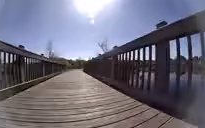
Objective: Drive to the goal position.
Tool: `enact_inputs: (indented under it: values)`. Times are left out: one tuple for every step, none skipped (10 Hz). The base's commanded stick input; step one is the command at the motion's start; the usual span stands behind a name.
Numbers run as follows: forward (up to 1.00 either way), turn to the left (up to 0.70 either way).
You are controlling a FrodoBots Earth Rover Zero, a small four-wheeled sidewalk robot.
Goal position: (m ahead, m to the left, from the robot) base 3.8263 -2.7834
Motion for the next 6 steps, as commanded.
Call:
enact_inputs:
  values:
    - [0.0, 0.7]
    - [0.0, 0.7]
    - [0.0, 0.7]
    - [0.0, 0.7]
    - [0.0, 0.7]
    - [0.0, 0.7]
